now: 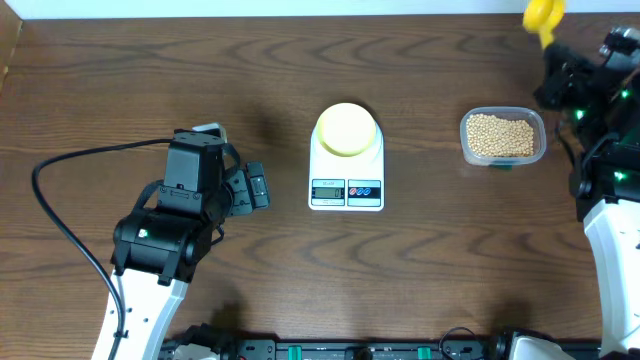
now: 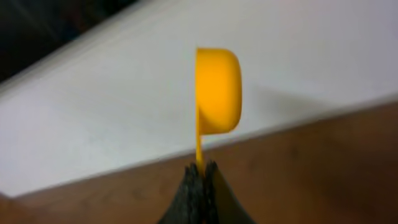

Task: Scoop item into bowl and weigh 50g on scale
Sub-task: 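Raise the scoop with the right gripper above the soybean tub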

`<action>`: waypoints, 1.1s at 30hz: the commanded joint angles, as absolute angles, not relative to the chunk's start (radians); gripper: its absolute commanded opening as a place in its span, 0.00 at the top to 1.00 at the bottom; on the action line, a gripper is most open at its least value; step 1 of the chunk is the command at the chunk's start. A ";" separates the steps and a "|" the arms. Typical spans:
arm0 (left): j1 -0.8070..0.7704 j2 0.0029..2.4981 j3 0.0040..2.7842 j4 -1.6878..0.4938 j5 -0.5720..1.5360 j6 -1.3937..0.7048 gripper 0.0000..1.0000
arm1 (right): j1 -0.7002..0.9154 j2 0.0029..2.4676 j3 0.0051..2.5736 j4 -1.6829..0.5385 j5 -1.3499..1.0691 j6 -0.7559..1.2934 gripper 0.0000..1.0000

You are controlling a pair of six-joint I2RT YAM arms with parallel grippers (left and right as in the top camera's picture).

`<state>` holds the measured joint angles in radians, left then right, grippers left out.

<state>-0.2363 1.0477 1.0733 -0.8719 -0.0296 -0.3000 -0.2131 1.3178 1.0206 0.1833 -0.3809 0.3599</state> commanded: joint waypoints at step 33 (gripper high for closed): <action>-0.232 1.051 1.081 -0.842 -0.020 -0.319 0.01 | -0.080 1.408 1.036 0.182 -0.567 0.402 0.98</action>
